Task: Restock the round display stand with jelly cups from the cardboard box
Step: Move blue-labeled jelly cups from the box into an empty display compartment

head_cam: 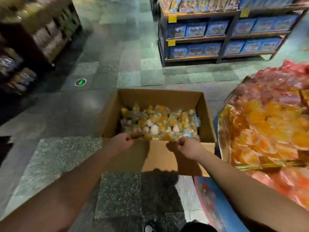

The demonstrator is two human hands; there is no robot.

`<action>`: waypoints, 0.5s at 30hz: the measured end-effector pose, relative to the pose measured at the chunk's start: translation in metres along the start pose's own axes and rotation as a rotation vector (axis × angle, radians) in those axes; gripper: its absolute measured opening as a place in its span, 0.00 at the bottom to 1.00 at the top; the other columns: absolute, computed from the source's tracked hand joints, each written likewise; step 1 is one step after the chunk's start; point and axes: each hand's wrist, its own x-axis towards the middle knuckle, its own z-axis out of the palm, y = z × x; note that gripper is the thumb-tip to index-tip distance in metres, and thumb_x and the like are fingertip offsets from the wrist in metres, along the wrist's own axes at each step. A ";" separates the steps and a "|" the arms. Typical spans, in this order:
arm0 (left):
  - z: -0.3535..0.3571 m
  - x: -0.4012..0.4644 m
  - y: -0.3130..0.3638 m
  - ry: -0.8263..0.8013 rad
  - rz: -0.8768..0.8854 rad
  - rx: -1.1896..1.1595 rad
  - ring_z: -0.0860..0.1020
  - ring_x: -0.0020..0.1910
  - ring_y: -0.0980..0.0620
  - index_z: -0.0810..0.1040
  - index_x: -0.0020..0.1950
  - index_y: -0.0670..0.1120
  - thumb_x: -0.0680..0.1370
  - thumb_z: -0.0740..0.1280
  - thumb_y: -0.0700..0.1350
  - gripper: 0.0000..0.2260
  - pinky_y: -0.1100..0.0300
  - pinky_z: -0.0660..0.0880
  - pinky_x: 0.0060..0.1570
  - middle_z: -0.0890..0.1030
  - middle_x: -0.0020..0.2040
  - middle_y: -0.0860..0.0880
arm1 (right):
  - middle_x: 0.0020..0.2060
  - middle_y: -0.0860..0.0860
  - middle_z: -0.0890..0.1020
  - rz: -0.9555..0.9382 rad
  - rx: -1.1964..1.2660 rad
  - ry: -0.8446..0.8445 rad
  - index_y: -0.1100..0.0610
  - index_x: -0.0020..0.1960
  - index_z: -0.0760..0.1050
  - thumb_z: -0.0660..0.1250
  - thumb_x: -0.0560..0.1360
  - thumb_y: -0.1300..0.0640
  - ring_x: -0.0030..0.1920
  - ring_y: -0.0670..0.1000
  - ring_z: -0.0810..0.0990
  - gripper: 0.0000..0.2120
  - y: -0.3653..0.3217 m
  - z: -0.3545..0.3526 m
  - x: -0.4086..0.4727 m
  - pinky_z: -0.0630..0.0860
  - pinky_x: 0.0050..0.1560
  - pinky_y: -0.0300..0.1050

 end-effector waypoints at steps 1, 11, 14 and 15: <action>0.001 0.011 -0.007 -0.013 -0.017 0.007 0.75 0.48 0.51 0.77 0.56 0.44 0.82 0.61 0.48 0.10 0.59 0.68 0.39 0.78 0.52 0.46 | 0.56 0.58 0.82 0.014 -0.003 -0.020 0.56 0.62 0.76 0.61 0.80 0.51 0.56 0.59 0.79 0.14 0.006 0.003 0.012 0.75 0.53 0.47; 0.031 0.138 -0.017 -0.037 -0.116 -0.041 0.77 0.44 0.54 0.77 0.49 0.49 0.80 0.63 0.47 0.05 0.57 0.76 0.43 0.78 0.48 0.50 | 0.49 0.55 0.81 0.195 0.077 -0.013 0.56 0.60 0.76 0.62 0.79 0.53 0.50 0.57 0.80 0.13 0.070 0.009 0.138 0.75 0.46 0.47; 0.040 0.177 -0.015 -0.052 -0.190 -0.059 0.77 0.47 0.51 0.77 0.53 0.48 0.80 0.62 0.48 0.06 0.53 0.77 0.49 0.77 0.52 0.48 | 0.41 0.49 0.76 0.271 0.095 -0.054 0.52 0.60 0.75 0.60 0.79 0.54 0.44 0.52 0.78 0.11 0.085 0.010 0.170 0.73 0.42 0.46; 0.044 0.190 -0.016 -0.064 -0.216 -0.044 0.77 0.49 0.49 0.76 0.57 0.47 0.80 0.61 0.47 0.09 0.54 0.76 0.49 0.76 0.56 0.47 | 0.40 0.49 0.76 0.297 0.112 -0.079 0.53 0.54 0.75 0.60 0.79 0.55 0.43 0.51 0.78 0.07 0.091 0.011 0.180 0.76 0.43 0.47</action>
